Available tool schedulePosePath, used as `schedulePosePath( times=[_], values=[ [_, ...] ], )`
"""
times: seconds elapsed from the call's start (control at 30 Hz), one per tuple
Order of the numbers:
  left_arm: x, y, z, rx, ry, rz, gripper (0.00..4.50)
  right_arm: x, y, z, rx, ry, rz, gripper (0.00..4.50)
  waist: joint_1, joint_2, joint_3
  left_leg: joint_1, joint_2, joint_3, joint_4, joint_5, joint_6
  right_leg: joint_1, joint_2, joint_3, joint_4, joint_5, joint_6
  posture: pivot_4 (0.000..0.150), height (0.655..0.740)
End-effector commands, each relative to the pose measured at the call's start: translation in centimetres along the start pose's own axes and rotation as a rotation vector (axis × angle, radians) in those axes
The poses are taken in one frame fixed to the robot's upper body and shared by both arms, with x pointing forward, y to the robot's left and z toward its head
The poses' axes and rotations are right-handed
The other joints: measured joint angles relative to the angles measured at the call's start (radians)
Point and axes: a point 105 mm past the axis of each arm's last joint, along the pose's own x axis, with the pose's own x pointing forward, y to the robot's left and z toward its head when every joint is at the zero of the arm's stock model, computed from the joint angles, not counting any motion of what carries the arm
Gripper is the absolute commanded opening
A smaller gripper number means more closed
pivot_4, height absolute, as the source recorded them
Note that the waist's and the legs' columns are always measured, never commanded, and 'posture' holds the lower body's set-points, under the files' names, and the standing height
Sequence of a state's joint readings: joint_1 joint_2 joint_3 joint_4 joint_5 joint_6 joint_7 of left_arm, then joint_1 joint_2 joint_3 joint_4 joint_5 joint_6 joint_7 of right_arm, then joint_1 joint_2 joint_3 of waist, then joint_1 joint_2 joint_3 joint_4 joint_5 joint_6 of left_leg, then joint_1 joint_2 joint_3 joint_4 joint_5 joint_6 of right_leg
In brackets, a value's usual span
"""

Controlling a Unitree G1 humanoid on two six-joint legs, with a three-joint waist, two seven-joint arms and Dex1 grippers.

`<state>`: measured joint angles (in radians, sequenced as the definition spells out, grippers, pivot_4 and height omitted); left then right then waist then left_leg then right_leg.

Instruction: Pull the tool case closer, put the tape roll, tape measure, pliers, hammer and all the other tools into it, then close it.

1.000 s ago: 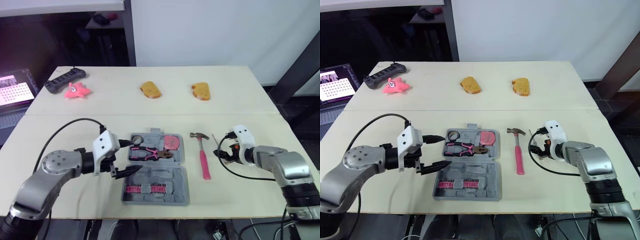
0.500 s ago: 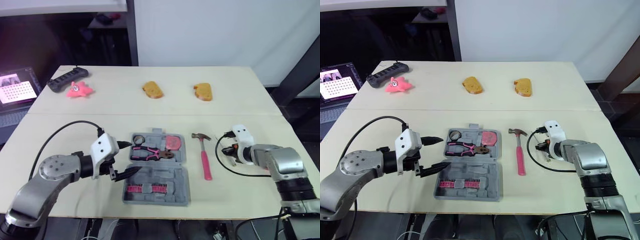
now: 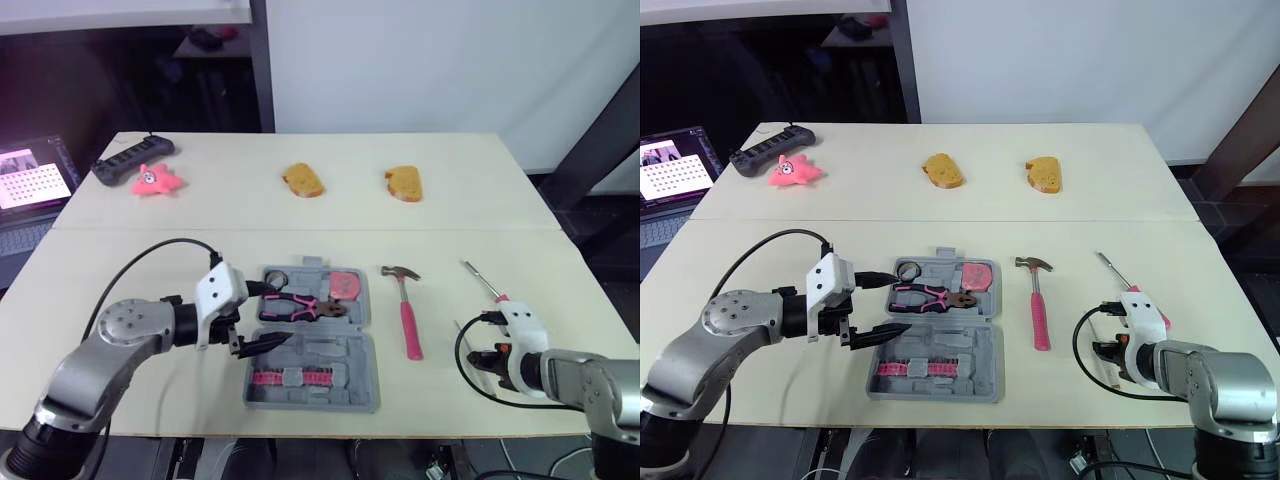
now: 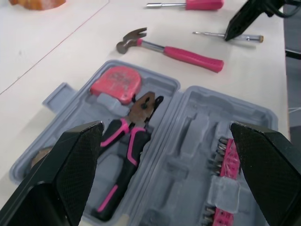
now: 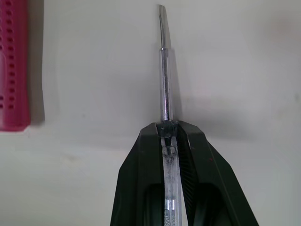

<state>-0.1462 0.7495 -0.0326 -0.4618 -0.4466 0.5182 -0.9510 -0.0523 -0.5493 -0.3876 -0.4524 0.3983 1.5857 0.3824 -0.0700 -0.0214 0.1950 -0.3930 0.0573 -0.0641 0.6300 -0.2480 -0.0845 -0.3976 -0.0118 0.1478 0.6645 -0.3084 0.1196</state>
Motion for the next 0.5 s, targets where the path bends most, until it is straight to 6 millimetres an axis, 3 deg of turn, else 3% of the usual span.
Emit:
schedulePosePath(
  times=[0.03, 0.2, 0.3, 0.33, 0.4, 0.5],
  values=[
    [0.4, -0.1, 0.7, 0.031, -0.017, -0.032, 4.5, 0.0, 0.1, -0.7, 0.037, 0.007, -0.006, 0.49, 0.0, 0.0, 0.0, 0.0, 0.0, 0.0, 0.0, 0.0, 0.0, 0.0, 0.0, 0.0, 0.0, 0.0, 0.0, 0.15, 0.7314],
    [0.7, 0.3, 1.3, -0.004, -0.046, -0.039, 4.5, -1.3, -0.6, 0.1, -0.003, -0.014, -0.018, 2.77, 0.002, 0.0, 0.0, 0.0, 0.0, 0.0, 0.0, 0.0, 0.0, 0.0, 0.0, 0.0, 0.0, 0.0, 0.0, 0.15, 0.7314],
    [0.7, 0.3, 1.4, -0.004, -0.049, -0.045, 4.5, -3.1, -1.1, 2.0, -0.074, -0.034, 0.009, 4.24, 0.004, 0.0, 0.0, -0.001, -0.002, 0.0, 0.001, 0.0, 0.0, 0.0, -0.002, 0.0, -0.001, 0.0, 0.0, 0.15, 0.7314],
    [0.7, 0.4, 1.4, -0.003, -0.049, -0.046, 4.5, -3.6, -1.1, 2.7, -0.101, -0.034, 0.026, 4.46, 0.002, 0.0, 0.0, -0.001, -0.002, 0.001, 0.001, 0.0, 0.0, 0.0, -0.002, 0.001, -0.001, 0.0, 0.0, 0.15, 0.7314],
    [0.7, 0.4, 1.5, -0.004, -0.054, -0.047, 4.5, -4.8, -0.3, 4.3, -0.172, -0.041, 0.084, 4.46, -0.003, 0.001, 0.001, -0.001, -0.002, 0.001, 0.0, 0.0, 0.0, 0.0, -0.002, 0.001, -0.001, 0.0, 0.0, 0.15, 0.7314],
    [0.6, 0.5, 1.5, 0.002, -0.052, -0.044, 4.5, -6.7, 1.6, 7.0, -0.524, -0.075, 0.15, 4.46, -0.001, 0.004, 0.002, 0.0, -0.001, 0.001, 0.0, -0.001, 0.002, -0.001, -0.001, 0.002, 0.0, 0.0, 0.0, 0.15, 0.7314]
  ],
)
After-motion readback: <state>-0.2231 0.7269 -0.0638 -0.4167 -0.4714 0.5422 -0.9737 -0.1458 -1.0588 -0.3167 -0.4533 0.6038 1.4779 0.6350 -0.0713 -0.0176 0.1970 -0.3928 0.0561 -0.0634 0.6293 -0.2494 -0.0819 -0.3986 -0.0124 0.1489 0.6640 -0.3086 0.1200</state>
